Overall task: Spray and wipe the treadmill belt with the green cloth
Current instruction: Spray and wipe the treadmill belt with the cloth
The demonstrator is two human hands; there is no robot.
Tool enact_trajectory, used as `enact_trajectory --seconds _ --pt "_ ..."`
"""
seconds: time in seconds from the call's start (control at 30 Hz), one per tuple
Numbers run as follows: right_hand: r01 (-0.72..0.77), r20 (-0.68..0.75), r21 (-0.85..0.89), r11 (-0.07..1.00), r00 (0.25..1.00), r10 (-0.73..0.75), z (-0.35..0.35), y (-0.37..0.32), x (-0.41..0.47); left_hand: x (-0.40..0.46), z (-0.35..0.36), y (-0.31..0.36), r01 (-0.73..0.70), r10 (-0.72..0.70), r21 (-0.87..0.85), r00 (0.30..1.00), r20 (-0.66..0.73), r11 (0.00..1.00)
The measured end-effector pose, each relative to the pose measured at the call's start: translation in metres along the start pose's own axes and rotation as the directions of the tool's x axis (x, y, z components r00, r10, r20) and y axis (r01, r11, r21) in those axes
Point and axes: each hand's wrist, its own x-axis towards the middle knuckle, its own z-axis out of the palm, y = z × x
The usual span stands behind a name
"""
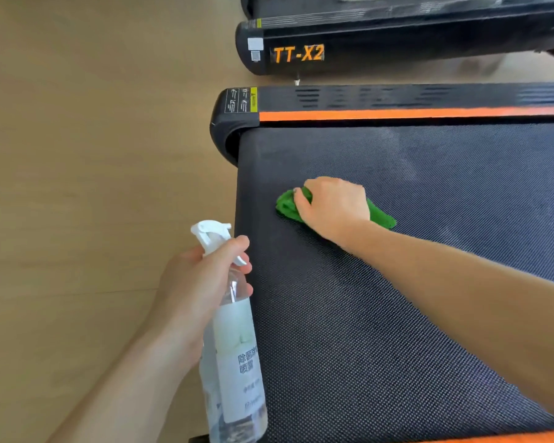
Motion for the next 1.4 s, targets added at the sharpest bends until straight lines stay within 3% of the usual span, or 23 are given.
enact_trajectory --seconds 0.07,0.2,0.27,0.43,0.5,0.6,0.67,0.73,0.87,1.1,1.17,1.23,1.3,1.4 --pt "0.024 -0.054 -0.020 1.000 0.998 -0.025 -0.002 -0.014 -0.018 0.001 0.002 0.001 0.007 -0.007 -0.003 1.000 -0.008 1.000" --pt "0.314 -0.049 0.153 0.937 0.950 -0.310 -0.022 -0.046 -0.109 0.001 0.001 0.012 0.052 -0.054 -0.020 0.996 -0.065 0.998" --pt "0.379 -0.025 0.208 0.902 0.924 -0.382 -0.030 -0.049 -0.139 0.000 -0.001 0.021 0.062 -0.063 -0.022 0.993 -0.103 0.998" --pt "0.558 -0.071 0.220 0.800 0.827 -0.557 -0.025 -0.033 -0.124 0.000 0.008 0.045 0.103 -0.108 -0.039 0.977 -0.184 0.994" --pt "0.528 -0.103 0.174 0.831 0.849 -0.518 -0.014 -0.018 -0.087 0.008 0.020 0.064 0.123 -0.122 -0.001 0.978 -0.167 0.992" --pt "0.175 -0.075 0.037 0.984 0.982 -0.171 -0.001 0.005 -0.013 0.029 0.041 0.095 0.117 -0.107 0.078 0.988 -0.113 0.990" --pt "-0.086 -0.025 -0.041 0.995 0.996 0.085 0.005 0.001 0.007 0.045 0.056 0.115 0.104 -0.094 0.125 0.992 -0.082 0.987" --pt "-0.177 0.041 -0.026 0.984 0.983 0.178 0.001 -0.015 -0.001 0.057 0.066 0.134 0.111 -0.102 0.164 0.993 -0.063 0.980" --pt "0.076 0.192 0.033 0.997 0.978 -0.081 -0.023 -0.026 -0.060 0.069 0.084 0.169 0.142 -0.138 0.229 0.990 -0.033 0.963" --pt "0.306 0.157 0.066 0.950 0.937 -0.312 -0.022 -0.004 -0.051 0.118 0.107 0.191 0.200 -0.241 0.307 0.965 0.102 0.931" --pt "0.163 0.120 -0.022 0.986 0.980 -0.160 -0.013 0.018 -0.024 0.138 0.112 0.189 0.193 -0.267 0.349 0.947 0.178 0.917" --pt "-0.195 0.043 -0.128 0.972 0.979 0.201 -0.005 0.038 0.019 0.158 0.113 0.188 0.162 -0.270 0.378 0.929 0.254 0.912" --pt "-0.532 -0.009 -0.214 0.819 0.839 0.543 0.005 0.037 0.050 0.182 0.109 0.185 0.150 -0.301 0.421 0.898 0.320 0.895" --pt "-0.759 -0.084 -0.252 0.600 0.635 0.768 0.012 0.009 0.057 0.204 0.102 0.188 0.126 -0.343 0.472 0.846 0.409 0.872"
